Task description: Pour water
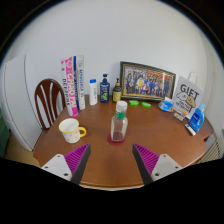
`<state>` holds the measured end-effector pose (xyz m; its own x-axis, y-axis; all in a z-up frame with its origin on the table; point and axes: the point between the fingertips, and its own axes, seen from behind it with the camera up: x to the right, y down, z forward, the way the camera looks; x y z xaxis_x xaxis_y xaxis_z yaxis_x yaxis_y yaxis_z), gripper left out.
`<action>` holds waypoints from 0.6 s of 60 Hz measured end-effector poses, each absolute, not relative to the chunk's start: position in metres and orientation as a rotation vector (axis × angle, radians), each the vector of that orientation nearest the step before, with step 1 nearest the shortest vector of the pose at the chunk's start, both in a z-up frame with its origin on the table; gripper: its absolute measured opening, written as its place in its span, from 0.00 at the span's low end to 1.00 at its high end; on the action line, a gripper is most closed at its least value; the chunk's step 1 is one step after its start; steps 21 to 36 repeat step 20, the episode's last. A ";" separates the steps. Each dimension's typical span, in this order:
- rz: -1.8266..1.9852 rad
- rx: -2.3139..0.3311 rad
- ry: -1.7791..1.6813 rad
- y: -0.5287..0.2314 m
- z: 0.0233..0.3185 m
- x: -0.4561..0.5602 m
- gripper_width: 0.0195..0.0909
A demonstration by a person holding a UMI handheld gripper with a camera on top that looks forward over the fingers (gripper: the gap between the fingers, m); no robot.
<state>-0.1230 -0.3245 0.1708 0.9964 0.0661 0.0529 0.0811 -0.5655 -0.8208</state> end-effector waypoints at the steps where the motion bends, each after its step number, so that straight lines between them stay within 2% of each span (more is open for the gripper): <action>1: -0.023 -2.174 -0.105 -0.328 0.173 -0.124 0.93; 15: -0.007 -2.185 -0.079 -0.369 0.175 -0.119 0.93; 36: -0.024 -2.171 -0.079 -0.372 0.180 -0.112 0.93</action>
